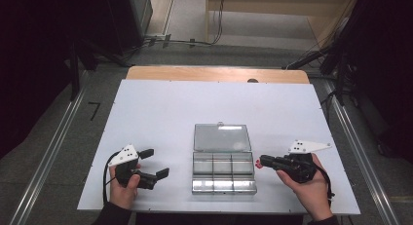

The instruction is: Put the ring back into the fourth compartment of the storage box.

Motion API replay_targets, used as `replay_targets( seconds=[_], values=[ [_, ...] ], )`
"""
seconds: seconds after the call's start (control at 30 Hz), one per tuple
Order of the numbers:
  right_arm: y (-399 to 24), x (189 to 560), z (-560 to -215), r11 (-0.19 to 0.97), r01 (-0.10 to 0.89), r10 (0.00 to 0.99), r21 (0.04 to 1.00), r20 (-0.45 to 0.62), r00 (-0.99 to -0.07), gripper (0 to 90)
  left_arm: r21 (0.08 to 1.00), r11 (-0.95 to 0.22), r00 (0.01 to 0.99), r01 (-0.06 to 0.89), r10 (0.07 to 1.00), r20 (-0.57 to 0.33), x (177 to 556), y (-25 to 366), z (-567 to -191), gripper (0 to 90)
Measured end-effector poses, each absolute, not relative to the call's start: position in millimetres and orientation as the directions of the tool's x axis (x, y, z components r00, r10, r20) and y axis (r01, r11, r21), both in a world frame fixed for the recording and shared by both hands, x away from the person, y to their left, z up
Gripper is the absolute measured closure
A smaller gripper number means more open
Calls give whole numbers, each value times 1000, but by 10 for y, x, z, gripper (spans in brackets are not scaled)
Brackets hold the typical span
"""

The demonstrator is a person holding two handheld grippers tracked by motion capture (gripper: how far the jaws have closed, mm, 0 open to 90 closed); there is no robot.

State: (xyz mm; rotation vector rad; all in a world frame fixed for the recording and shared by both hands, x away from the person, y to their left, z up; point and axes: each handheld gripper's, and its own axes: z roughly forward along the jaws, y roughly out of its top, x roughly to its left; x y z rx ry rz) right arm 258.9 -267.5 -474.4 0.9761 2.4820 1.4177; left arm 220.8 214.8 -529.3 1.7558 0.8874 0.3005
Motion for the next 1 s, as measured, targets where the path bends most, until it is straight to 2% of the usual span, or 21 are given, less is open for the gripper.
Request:
replay_targets(
  seconds=[1.0],
  values=[
    [-2444, 2541, -4744, 381, 451, 545, 807, 197, -815, 845, 899, -136, 695, 415, 686, -217, 2213, 2138, -5296, 2]
  ],
)
